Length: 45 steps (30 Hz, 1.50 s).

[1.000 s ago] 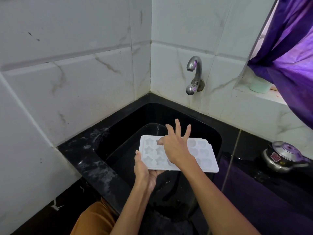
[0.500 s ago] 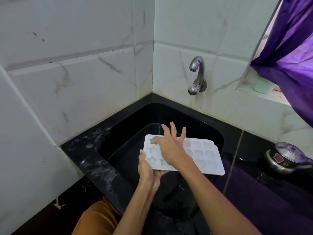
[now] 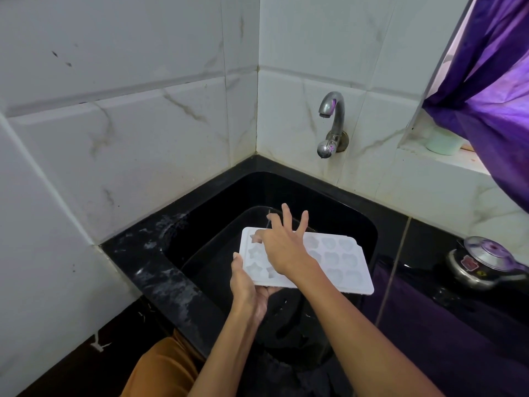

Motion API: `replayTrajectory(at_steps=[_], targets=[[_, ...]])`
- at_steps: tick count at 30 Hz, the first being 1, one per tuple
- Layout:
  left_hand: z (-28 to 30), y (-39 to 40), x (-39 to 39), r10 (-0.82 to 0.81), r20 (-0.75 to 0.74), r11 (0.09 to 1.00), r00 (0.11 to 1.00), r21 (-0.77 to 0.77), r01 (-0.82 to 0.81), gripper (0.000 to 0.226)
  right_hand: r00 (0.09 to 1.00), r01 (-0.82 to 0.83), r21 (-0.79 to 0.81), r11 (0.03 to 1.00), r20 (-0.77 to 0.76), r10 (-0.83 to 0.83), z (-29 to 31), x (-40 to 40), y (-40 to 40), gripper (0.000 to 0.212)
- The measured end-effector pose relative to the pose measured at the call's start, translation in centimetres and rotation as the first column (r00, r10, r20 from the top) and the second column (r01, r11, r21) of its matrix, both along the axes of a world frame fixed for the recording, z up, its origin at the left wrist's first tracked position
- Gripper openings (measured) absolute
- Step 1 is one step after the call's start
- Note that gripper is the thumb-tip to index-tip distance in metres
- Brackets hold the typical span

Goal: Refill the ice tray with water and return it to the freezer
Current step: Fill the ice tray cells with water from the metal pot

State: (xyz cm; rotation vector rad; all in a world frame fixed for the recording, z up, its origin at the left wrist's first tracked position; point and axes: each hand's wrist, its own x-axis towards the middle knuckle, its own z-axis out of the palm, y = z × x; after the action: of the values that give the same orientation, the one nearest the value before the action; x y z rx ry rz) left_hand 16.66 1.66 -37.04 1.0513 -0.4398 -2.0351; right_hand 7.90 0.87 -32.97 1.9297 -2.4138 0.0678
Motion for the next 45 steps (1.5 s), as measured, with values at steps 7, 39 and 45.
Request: replayTrajectory(at_steps=[7, 39, 45], targets=[[-0.2, -0.2, 0.2, 0.004, -0.008, 1.000, 1.000, -0.008, -0.004, 0.056, 0.999, -0.005, -0.024, 1.000, 0.045, 0.006, -0.3, 0.2, 0.2, 0.065], [-1.6, -1.8, 1.2, -0.009, -0.021, 0.999, 1.000, -0.047, 0.008, 0.054, 0.834, 0.519, -0.003, 0.855, 0.223, -0.505, 0.0, -6.8, 10.5, 0.064], [-1.5, -1.9, 1.4, 0.000, -0.007, 0.999, 1.000, -0.050, -0.001, 0.054, 0.811, 0.542, 0.023, 0.840, 0.247, -0.530, 0.2, -7.1, 10.6, 0.068]])
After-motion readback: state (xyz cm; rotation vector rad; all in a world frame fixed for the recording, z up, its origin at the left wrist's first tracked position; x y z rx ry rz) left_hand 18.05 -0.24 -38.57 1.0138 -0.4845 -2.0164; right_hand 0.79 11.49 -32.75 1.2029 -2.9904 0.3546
